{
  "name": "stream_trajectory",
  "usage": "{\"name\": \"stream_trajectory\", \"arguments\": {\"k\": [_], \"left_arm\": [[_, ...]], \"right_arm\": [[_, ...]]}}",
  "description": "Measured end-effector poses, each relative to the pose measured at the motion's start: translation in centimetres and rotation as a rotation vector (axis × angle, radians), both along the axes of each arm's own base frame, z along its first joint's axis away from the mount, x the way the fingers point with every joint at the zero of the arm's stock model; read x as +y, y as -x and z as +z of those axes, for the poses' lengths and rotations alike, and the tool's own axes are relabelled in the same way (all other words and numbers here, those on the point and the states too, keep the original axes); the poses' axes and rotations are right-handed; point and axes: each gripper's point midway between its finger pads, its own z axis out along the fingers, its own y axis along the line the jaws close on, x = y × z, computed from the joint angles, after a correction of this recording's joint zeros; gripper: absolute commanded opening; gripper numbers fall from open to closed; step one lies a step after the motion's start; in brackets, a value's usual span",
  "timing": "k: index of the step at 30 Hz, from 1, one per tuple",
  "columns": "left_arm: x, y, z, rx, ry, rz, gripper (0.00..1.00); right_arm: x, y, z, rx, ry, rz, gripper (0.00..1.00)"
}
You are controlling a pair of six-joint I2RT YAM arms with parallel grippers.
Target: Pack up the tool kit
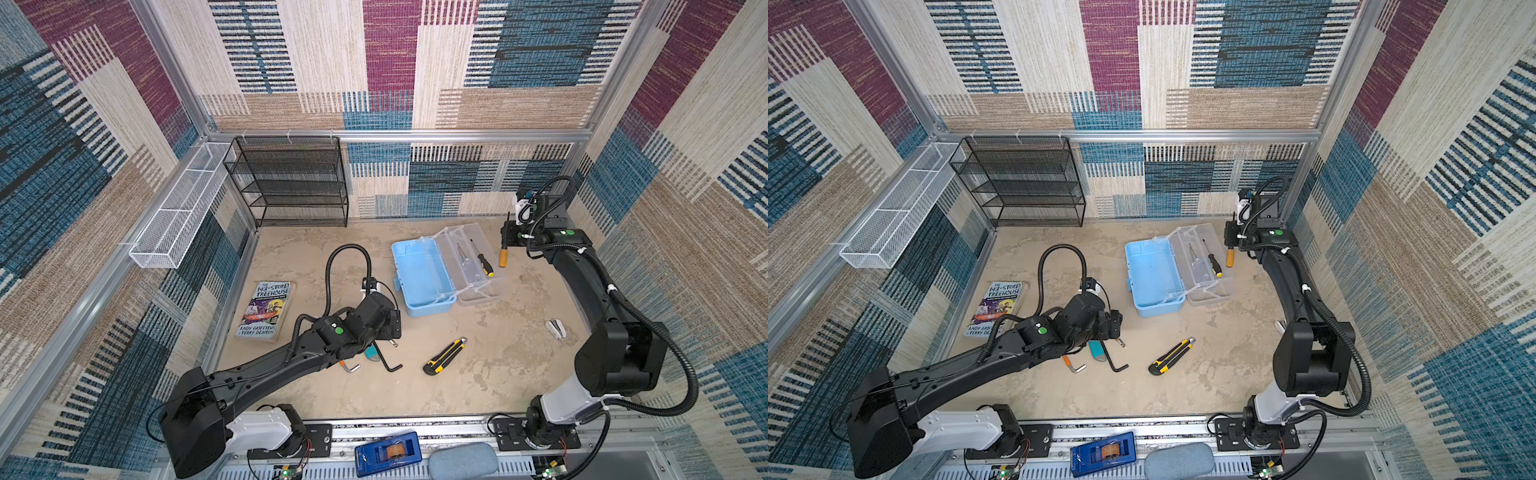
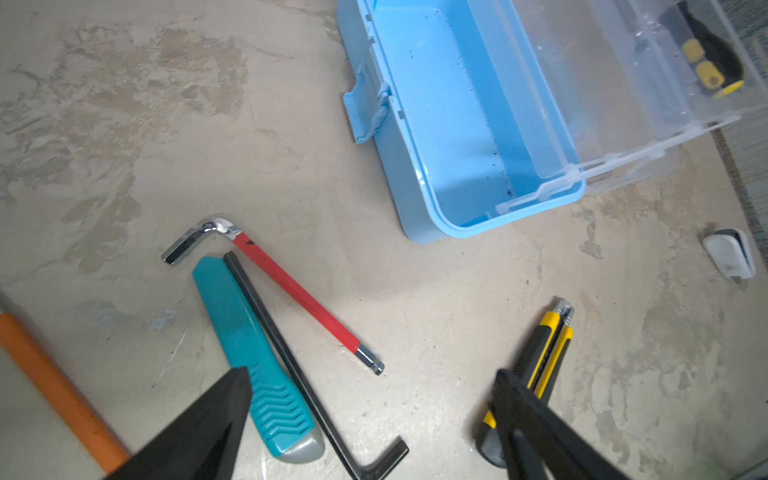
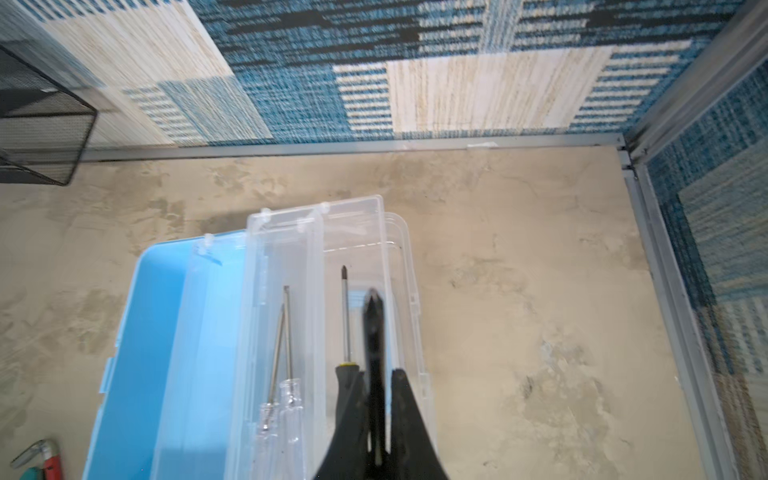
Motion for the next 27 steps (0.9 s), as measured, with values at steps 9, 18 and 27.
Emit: {"name": "stream_trajectory", "arguments": {"k": [9, 18, 27], "left_arm": [[1.2, 0.2, -1.3, 0.055, -0.033, 0.04, 0.94], [0.9, 0.1, -1.7, 0.073, -0.04, 0.041, 0.94], [0.6, -0.1, -1.8, 0.085, -0.033, 0.037, 0.94]], "right_arm": [[0.0, -0.7, -2.3, 0.051, 0.025, 0.005, 0.06], [1.0, -0.7, -4.1, 0.084, 0.023, 0.038, 0.07], [1.6, -0.8, -6.1, 0.123, 0.026, 0.054, 0.25]]}}
